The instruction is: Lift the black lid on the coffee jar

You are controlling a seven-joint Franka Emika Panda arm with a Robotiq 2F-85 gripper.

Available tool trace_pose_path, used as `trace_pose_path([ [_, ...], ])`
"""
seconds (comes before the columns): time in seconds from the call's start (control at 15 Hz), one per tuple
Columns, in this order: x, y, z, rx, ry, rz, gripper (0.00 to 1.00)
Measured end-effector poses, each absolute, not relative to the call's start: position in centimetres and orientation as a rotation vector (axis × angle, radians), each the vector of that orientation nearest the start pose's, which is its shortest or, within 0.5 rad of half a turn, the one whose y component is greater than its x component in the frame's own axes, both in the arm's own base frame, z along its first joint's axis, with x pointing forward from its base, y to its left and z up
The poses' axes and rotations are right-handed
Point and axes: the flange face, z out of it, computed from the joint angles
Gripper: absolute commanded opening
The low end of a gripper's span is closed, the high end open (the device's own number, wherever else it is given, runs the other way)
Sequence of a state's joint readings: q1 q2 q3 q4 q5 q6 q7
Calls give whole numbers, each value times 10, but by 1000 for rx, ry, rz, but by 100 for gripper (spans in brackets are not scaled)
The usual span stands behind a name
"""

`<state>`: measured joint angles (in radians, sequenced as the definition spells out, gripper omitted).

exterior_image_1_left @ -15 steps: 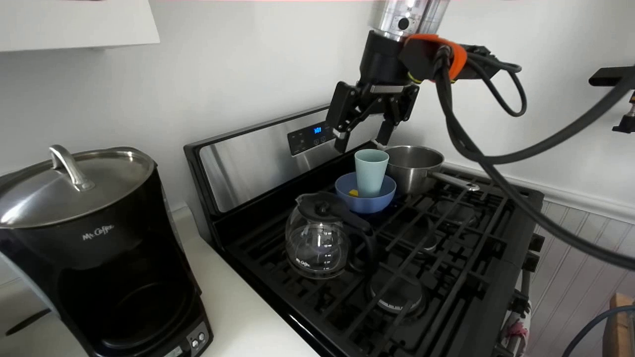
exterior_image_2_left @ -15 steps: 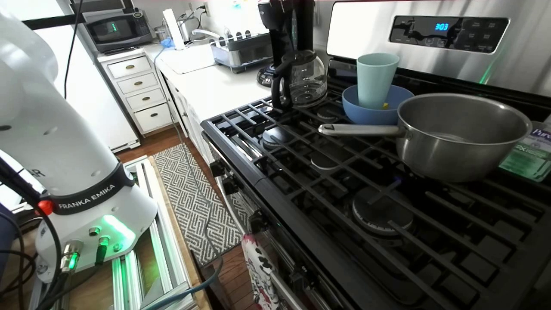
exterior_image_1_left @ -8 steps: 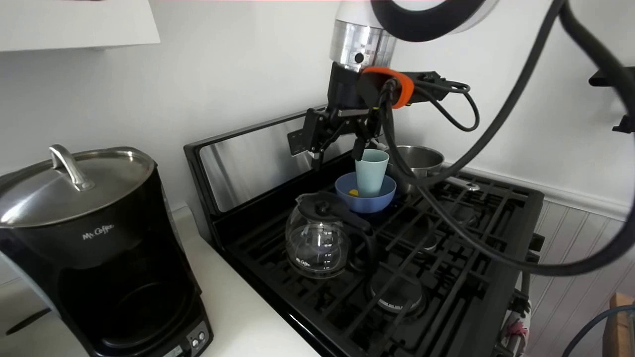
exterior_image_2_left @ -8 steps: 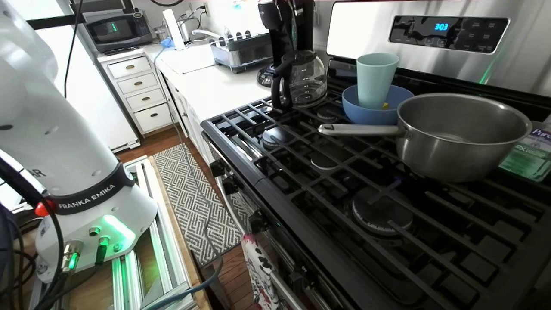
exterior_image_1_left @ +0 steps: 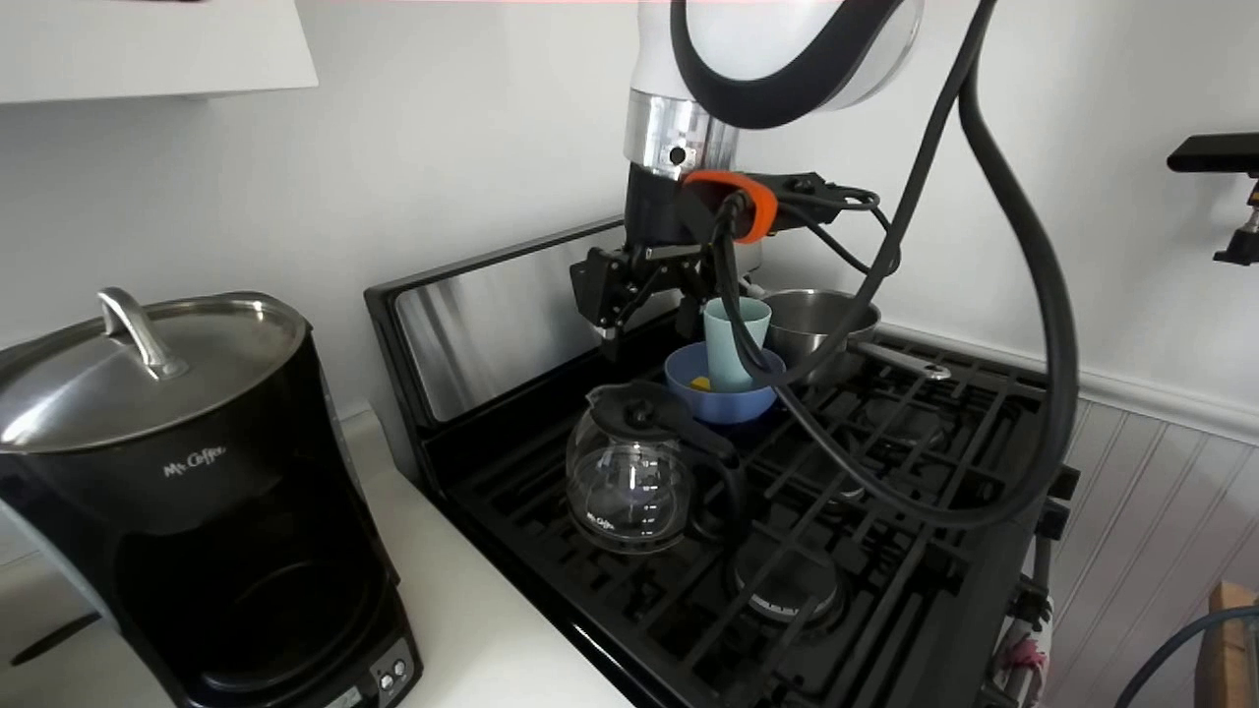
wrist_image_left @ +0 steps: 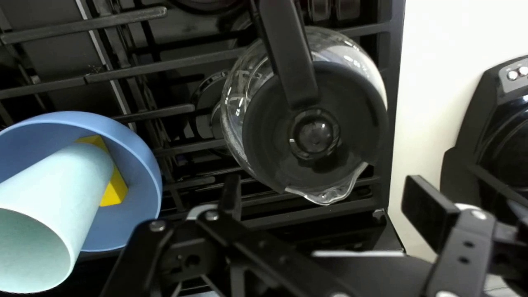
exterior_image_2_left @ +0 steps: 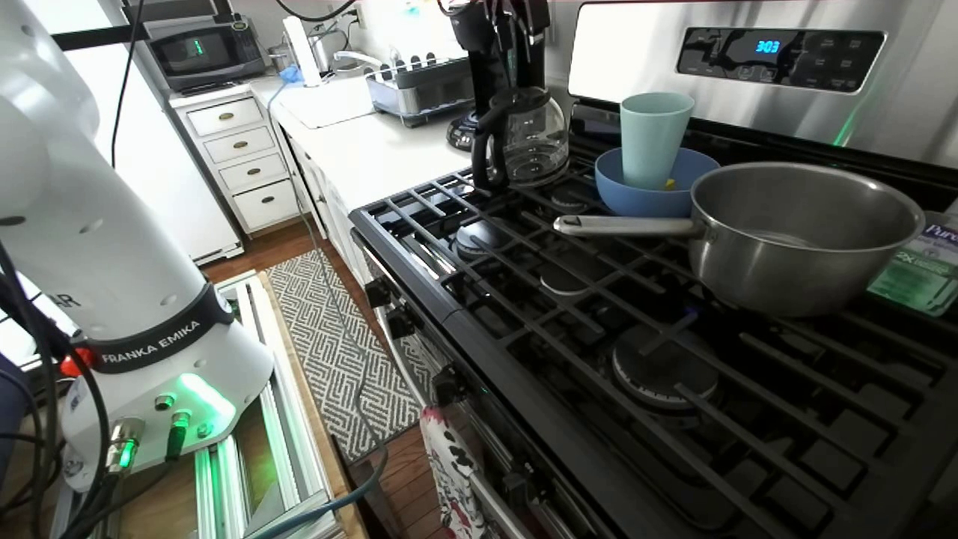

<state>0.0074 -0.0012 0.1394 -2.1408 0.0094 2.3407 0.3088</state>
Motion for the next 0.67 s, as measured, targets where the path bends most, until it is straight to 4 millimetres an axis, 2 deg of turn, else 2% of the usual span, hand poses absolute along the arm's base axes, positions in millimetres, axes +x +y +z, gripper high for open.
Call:
trace_pose_path([
  [0.27,554,88,401,-3050,203,-225,100],
  [0.47,558,85,381,-3045,209,-184,100],
  [0.53,560,83,376,-3043,218,-179,88],
  [0.6,561,81,372,-3039,228,-179,72],
  [0.67,563,79,370,-3033,237,-184,66],
])
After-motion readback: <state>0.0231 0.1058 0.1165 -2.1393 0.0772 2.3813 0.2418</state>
